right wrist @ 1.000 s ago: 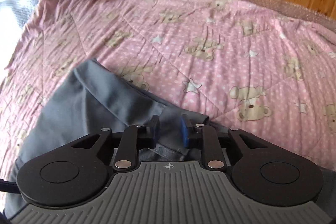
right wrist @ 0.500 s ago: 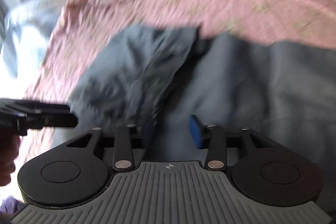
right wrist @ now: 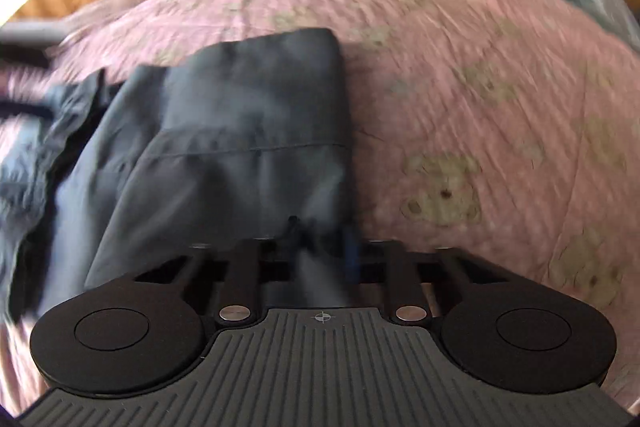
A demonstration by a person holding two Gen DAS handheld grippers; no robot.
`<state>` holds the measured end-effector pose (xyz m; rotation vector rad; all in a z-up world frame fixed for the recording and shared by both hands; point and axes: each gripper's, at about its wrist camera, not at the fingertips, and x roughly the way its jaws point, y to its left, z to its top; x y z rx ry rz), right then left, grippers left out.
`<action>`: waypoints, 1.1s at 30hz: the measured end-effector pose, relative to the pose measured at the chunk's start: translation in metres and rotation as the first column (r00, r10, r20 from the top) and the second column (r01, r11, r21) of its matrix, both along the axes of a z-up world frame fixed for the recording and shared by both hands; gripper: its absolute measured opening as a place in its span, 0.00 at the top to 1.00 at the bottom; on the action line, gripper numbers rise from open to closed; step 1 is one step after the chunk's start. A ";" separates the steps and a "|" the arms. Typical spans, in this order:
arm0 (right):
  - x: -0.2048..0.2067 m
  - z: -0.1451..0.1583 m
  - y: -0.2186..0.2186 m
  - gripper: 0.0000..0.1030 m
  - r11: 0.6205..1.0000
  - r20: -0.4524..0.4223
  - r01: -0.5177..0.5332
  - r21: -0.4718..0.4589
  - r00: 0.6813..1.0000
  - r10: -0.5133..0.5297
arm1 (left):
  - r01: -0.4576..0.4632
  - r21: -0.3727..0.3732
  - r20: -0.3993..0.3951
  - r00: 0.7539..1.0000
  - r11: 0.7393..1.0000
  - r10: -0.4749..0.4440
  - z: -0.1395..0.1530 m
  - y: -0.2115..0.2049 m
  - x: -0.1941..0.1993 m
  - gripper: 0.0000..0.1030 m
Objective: Fold clothes
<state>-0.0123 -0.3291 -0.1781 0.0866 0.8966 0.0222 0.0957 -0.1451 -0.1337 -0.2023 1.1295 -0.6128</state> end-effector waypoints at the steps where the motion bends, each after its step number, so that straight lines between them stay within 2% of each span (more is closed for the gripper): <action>1: -0.003 0.008 0.006 0.94 0.999 0.031 -0.030 -0.033 0.999 0.031 | 0.017 0.015 -0.002 1.000 1.000 -0.017 0.001 -0.020 0.006 0.05; 5: -0.013 0.031 0.029 0.94 0.985 0.131 -0.158 -0.066 0.977 0.166 | 0.087 0.103 -0.002 0.996 0.991 -0.087 0.001 -0.083 0.022 0.05; 7: -0.018 0.042 0.040 0.94 0.972 0.178 -0.223 -0.076 0.956 0.233 | 0.105 0.150 -0.012 0.995 0.983 -0.104 -0.004 -0.099 0.027 0.04; 9: -0.022 0.052 0.052 0.94 0.954 0.224 -0.286 -0.088 0.928 0.299 | 0.111 0.231 -0.016 0.994 0.967 -0.110 -0.010 -0.102 0.027 0.06; 10: -0.024 0.058 0.058 0.94 0.944 0.247 -0.316 -0.095 0.911 0.330 | 0.116 0.276 -0.029 0.993 0.954 -0.112 -0.016 -0.103 0.027 0.14; 11: -0.026 0.061 0.062 0.94 0.935 0.264 -0.340 -0.100 0.897 0.354 | 0.125 0.322 -0.049 0.992 0.938 -0.115 -0.022 -0.103 0.028 0.42; 13: -0.024 0.057 0.058 0.88 0.935 0.271 -0.349 -0.059 0.896 0.352 | 0.140 0.366 -0.084 0.990 0.920 -0.117 -0.031 -0.100 0.027 0.73; 14: -0.024 0.056 0.055 0.84 0.935 0.275 -0.353 -0.028 0.897 0.347 | 0.140 0.370 -0.090 0.989 0.919 -0.114 -0.033 -0.096 0.026 0.77; 15: -0.023 0.055 0.052 0.71 0.934 0.279 -0.357 0.002 0.897 0.342 | 0.137 0.364 -0.081 0.990 0.921 -0.115 -0.032 -0.093 0.024 0.78; 16: -0.024 0.055 0.049 0.53 0.933 0.284 -0.358 0.028 0.898 0.336 | 0.136 0.358 -0.067 0.990 0.924 -0.120 -0.029 -0.090 0.022 0.79; 18: -0.031 0.057 0.046 0.41 0.936 0.299 -0.347 0.057 0.901 0.316 | 0.133 0.332 -0.044 0.991 0.934 -0.125 -0.024 -0.081 0.018 0.80; 22: -0.046 0.064 0.042 0.39 0.939 0.321 -0.322 0.120 0.908 0.270 | 0.113 0.205 -0.012 0.994 0.972 -0.113 0.000 -0.035 0.013 0.82; 24: -0.056 0.071 0.048 0.35 0.939 0.329 -0.307 0.156 0.912 0.243 | 0.078 0.118 -0.005 0.997 0.990 -0.078 0.016 0.006 0.010 0.82; 27: -0.058 0.074 0.085 0.30 0.931 0.318 -0.329 0.157 0.909 0.268 | 0.005 -0.005 -0.004 1.000 1.000 -0.005 0.033 0.094 0.004 0.82; 31: -0.061 0.078 0.133 0.30 0.920 0.303 -0.359 0.158 0.904 0.301 | -0.089 -0.108 -0.050 0.995 0.990 0.084 0.015 0.210 0.002 0.83; 33: -0.062 0.080 0.158 0.31 0.914 0.296 -0.374 0.159 0.901 0.318 | -0.142 -0.158 -0.090 0.988 0.977 0.129 -0.008 0.255 0.008 0.83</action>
